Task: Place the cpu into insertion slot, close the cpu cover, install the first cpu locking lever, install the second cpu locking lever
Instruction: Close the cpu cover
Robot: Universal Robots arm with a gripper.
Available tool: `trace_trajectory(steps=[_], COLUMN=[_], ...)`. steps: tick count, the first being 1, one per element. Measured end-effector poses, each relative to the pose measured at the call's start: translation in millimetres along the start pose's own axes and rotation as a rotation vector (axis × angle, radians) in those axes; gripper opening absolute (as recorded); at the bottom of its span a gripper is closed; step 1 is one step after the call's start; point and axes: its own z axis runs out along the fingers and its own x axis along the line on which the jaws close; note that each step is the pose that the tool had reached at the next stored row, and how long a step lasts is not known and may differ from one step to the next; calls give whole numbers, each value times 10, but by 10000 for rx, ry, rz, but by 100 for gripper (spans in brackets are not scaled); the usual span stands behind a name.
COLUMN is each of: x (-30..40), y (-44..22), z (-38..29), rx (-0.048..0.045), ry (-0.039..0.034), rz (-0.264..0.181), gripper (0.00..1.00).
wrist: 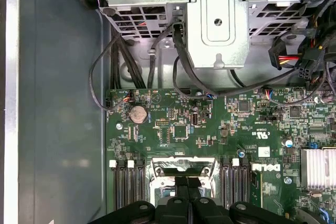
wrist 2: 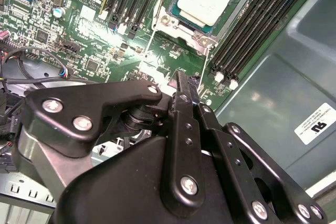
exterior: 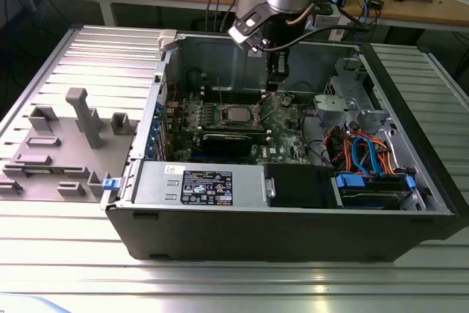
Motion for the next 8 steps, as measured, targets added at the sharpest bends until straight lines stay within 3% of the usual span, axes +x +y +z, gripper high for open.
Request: trace_trajectory(steps=[8], x=[0], y=[16], z=[0], rx=[0], ry=[0], rz=[-1], gripper=[11])
